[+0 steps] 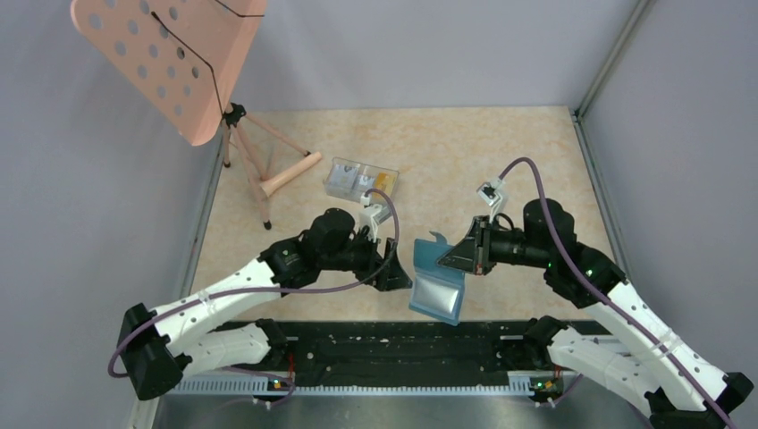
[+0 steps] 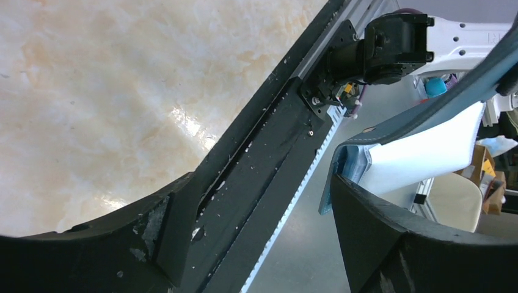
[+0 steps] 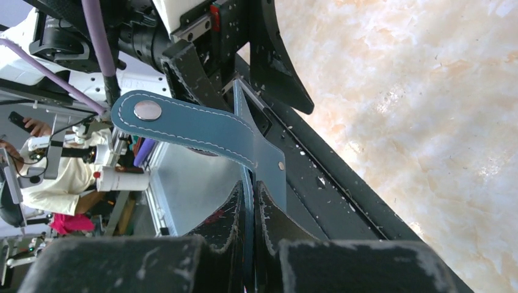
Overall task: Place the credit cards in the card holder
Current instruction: Open the card holder at the center of the board.
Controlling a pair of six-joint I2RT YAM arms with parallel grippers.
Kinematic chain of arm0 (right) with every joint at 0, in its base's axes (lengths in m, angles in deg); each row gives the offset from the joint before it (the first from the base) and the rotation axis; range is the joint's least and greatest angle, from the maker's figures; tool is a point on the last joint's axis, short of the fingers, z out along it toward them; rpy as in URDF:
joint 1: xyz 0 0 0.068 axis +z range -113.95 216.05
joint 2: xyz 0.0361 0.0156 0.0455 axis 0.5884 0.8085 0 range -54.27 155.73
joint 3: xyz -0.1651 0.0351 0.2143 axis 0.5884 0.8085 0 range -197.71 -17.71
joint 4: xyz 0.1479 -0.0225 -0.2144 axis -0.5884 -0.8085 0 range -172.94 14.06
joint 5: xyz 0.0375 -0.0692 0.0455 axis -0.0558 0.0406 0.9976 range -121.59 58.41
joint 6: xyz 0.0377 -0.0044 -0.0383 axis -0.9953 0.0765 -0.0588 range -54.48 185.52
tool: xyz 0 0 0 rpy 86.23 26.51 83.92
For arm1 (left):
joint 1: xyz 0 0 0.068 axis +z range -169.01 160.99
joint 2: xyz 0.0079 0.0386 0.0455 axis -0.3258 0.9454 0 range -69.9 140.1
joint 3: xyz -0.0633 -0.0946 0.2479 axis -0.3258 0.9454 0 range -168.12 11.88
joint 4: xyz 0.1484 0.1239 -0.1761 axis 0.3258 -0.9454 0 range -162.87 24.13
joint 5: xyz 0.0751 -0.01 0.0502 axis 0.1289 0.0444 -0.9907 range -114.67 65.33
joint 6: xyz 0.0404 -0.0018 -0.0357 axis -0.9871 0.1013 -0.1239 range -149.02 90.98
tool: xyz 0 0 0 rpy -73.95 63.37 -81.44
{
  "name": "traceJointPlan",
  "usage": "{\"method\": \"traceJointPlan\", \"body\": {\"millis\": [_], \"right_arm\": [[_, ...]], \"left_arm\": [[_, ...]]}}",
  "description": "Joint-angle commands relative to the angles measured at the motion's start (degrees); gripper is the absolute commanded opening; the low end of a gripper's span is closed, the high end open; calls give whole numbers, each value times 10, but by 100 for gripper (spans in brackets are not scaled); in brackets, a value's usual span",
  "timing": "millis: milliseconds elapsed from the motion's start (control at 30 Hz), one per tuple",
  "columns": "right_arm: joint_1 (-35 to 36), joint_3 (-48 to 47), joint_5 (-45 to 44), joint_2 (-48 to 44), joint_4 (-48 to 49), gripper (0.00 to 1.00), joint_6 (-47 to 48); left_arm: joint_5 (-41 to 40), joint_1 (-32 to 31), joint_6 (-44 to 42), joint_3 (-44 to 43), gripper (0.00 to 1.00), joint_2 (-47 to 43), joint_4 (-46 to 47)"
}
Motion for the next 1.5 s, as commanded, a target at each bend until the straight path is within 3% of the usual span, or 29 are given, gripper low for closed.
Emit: {"method": "traceJointPlan", "body": {"millis": [0,100,300,700,1133,1467], "right_arm": [[-5,-3,-5,-2,42,0,-18],[-5,-1,-9,-2,42,0,-21],[-5,-2,-29,-1,30,0,-24],[-5,1,-32,1,29,0,-29],[-5,4,-29,0,30,0,-33],[-5,7,-30,-5,30,0,-34]], "left_arm": [[39,1,9,-13,81,9,24],[35,1,4,-17,79,9,15],[-49,0,-6,-36,79,-19,-61],[25,-8,6,-14,76,-30,17],[4,-25,-4,-24,72,10,5],[48,-28,25,3,73,2,83]]}}
